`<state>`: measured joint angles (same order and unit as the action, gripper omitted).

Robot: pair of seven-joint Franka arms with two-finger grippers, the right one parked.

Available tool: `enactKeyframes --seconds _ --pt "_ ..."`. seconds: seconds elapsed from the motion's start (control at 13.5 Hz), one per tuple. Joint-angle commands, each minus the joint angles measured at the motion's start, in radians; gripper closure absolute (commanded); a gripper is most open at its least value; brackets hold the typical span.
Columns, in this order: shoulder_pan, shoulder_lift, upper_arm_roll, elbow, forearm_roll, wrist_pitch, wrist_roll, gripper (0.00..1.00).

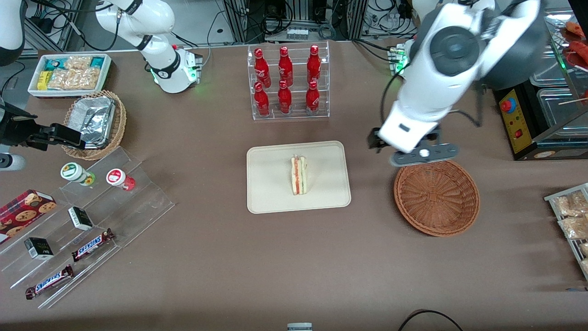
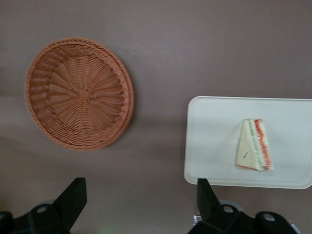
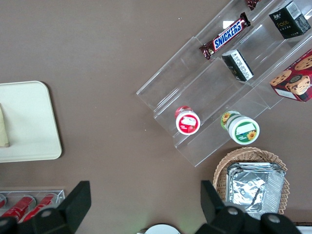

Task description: Place sandwich from basket to tray

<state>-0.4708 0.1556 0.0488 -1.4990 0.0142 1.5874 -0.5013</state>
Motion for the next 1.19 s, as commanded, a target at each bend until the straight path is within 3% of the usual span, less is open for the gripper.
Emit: enactKeyframes --seconds 0.0,0.44,0.89,1.11 --pt "0.082 -0.132 -0.01 -0.128 0.006 -0.004 0.145 0.01" --pt "0.251 -0.22 -0.009 -0.181 -0.005 -0.03 0.42 0.0" --pt "0.366 -0.177 -0.012 -0.11 -0.026 -0.032 0.429 0.0" --pt "0.432 -0.148 -0.059 -0.075 -0.031 -0.053 0.431 0.0"
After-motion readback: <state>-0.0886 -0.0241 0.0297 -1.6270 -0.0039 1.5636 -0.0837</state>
